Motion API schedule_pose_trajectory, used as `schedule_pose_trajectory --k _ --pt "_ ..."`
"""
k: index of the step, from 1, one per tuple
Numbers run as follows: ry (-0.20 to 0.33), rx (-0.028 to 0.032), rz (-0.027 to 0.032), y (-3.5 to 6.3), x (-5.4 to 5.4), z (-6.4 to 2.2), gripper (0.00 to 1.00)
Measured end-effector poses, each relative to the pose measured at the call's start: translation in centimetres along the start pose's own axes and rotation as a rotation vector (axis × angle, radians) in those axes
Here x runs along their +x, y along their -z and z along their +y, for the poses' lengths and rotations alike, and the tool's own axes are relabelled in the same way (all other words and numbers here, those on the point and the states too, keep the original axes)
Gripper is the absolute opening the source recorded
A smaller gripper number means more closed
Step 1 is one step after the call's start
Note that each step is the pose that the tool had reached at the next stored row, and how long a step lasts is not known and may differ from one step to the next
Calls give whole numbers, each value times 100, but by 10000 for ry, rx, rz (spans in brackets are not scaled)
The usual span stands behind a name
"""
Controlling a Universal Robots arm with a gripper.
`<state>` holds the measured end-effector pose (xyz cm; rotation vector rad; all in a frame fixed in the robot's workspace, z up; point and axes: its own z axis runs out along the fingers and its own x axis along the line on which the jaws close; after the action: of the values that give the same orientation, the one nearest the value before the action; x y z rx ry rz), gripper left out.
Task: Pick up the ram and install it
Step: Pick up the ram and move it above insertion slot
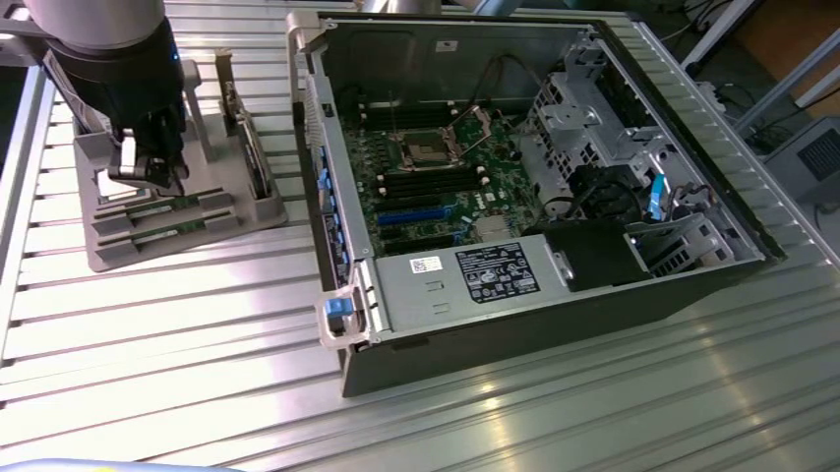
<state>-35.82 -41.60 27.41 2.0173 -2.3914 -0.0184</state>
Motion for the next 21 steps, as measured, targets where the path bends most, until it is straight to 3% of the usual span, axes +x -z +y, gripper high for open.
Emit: schedule_pose_trajectory --k 21 --pt "0 0 3 -90 1 4 30"
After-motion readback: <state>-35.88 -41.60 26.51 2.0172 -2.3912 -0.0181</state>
